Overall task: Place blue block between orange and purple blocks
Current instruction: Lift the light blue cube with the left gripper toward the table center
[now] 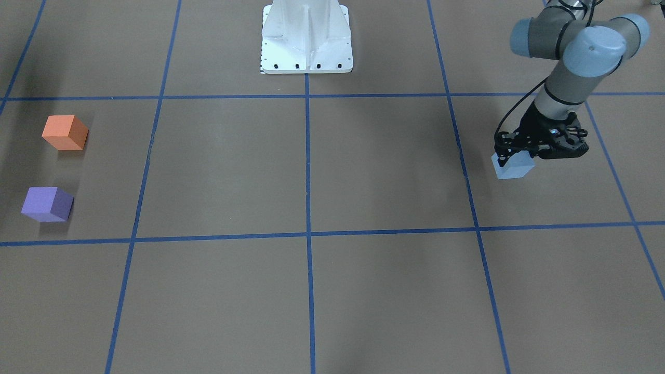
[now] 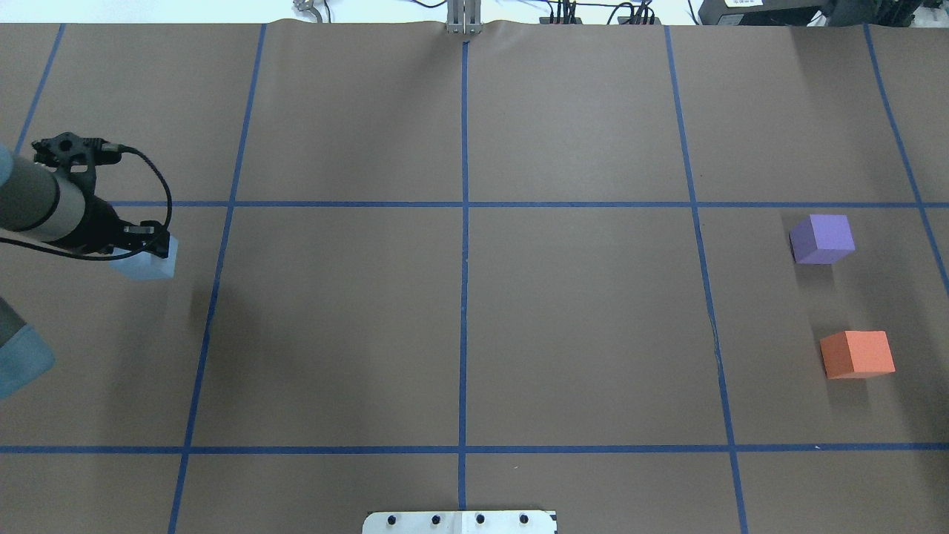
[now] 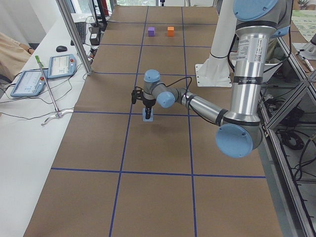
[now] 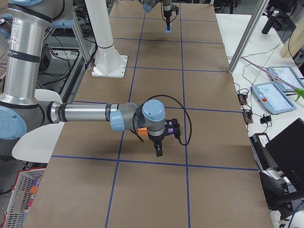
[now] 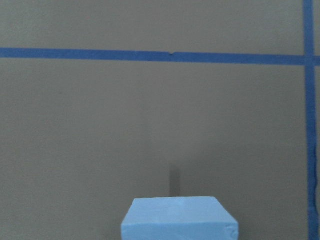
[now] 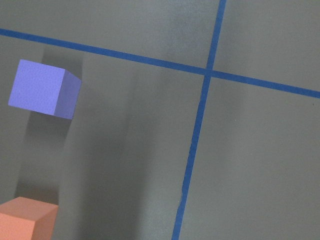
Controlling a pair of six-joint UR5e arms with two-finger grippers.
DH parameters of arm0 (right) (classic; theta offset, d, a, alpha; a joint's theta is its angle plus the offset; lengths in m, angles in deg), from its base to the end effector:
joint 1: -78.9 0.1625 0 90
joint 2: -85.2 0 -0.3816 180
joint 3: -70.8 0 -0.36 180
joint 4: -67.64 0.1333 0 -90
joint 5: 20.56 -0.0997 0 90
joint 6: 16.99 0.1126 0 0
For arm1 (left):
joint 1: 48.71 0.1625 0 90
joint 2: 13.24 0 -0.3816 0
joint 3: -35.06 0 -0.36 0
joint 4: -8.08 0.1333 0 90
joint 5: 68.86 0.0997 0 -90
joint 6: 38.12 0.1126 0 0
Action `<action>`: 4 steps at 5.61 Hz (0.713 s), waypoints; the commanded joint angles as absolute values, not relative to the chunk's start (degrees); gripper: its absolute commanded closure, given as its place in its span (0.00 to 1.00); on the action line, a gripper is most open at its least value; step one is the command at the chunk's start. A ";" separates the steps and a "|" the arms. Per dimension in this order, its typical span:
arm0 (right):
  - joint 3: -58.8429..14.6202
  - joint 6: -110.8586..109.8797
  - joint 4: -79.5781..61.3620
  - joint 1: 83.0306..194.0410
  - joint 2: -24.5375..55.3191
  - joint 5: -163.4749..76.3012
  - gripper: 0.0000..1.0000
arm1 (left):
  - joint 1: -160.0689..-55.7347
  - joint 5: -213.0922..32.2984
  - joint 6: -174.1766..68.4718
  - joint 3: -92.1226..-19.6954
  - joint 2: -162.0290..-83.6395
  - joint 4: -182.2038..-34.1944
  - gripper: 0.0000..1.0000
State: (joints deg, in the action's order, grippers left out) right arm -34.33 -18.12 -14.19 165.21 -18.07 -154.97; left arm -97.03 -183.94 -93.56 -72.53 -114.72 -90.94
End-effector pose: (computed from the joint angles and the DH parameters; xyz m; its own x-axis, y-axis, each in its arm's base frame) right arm 0.0297 -0.3871 0.5841 0.7036 -0.1869 0.6855 0.0773 0.9792 0.1877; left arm 0.2898 -0.4542 0.3803 0.7161 -0.0316 -0.6973 0.1170 0.9903 0.0752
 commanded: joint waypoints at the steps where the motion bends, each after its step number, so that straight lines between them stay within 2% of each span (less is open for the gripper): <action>1: -34.23 -18.13 -14.10 165.21 -18.16 -154.95 0.00 | -91.81 -183.83 -94.36 -69.91 -134.78 -73.11 1.00; 4: -34.23 -18.05 -14.19 165.21 -18.07 -154.95 0.00 | -80.73 -177.08 -101.99 -47.64 -156.09 -76.00 1.00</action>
State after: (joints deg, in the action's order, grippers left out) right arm -34.23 -18.05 -14.18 165.21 -18.10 -154.95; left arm -83.94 -179.09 -99.49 -54.57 -150.46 -73.97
